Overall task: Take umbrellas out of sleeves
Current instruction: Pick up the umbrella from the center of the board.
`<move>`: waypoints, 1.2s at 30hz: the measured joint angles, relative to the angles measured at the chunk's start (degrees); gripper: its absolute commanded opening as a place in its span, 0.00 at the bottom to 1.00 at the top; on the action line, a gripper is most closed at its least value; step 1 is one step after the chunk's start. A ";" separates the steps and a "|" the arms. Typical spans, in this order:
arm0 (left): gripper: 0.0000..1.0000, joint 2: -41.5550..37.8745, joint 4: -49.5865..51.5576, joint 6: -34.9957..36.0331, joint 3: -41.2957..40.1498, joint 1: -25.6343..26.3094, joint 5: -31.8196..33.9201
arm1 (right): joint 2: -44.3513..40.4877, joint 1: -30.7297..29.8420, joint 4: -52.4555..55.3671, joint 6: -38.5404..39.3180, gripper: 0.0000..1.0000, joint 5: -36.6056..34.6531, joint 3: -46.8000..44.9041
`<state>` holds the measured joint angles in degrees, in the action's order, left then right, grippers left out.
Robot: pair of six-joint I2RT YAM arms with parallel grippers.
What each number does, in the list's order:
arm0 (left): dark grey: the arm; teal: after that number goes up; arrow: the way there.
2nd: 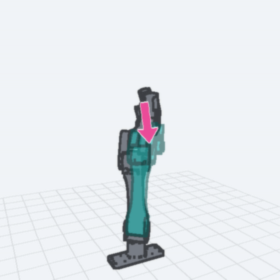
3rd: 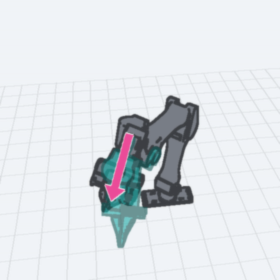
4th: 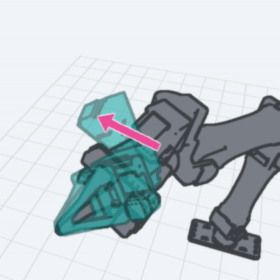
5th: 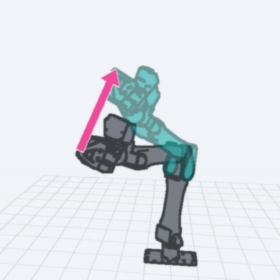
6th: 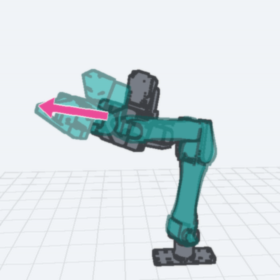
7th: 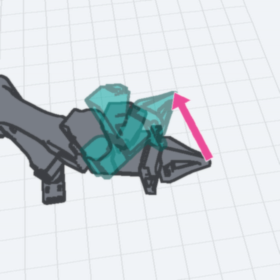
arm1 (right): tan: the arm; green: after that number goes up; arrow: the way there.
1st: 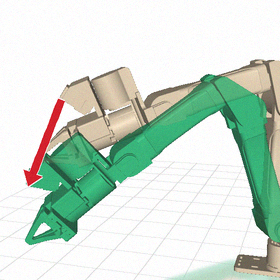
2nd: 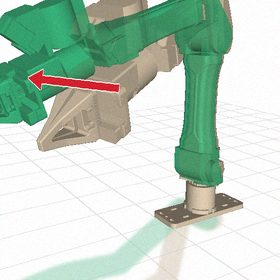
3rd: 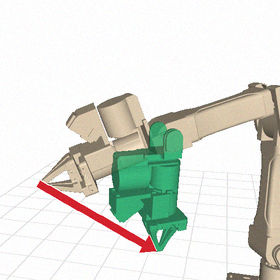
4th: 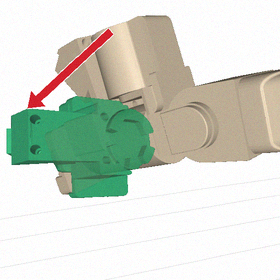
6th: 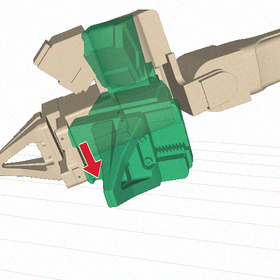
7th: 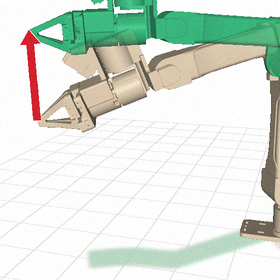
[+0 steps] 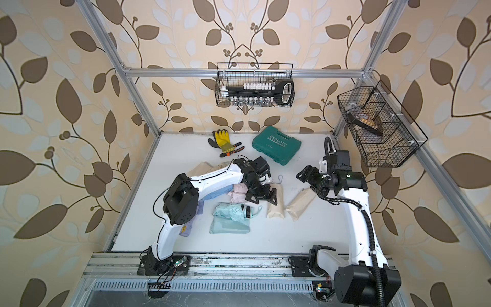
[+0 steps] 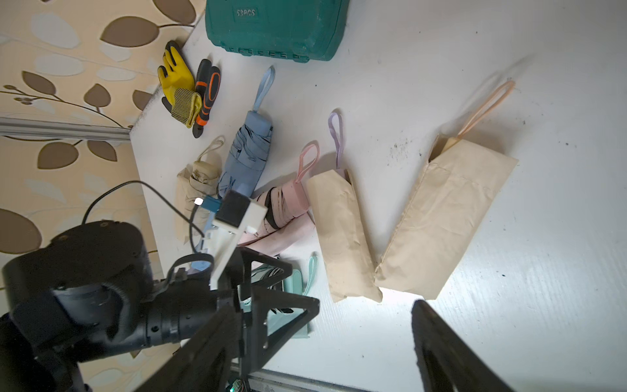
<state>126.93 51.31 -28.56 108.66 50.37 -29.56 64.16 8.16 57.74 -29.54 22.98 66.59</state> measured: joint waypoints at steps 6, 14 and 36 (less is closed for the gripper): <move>0.99 7.13 5.62 0.26 9.77 3.34 2.16 | 0.00 -0.20 0.11 -0.46 0.79 1.07 0.37; 0.99 14.40 12.11 3.69 18.84 5.57 9.22 | 0.17 -1.53 0.02 -0.79 0.79 2.60 0.37; 0.29 17.27 15.17 13.90 24.37 7.32 20.24 | 0.46 -2.82 -0.52 -1.14 0.79 5.14 -0.44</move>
<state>144.20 66.48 -14.66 133.03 57.69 -9.32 64.62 5.34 57.21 -30.68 28.12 66.15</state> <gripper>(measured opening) 0.325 0.786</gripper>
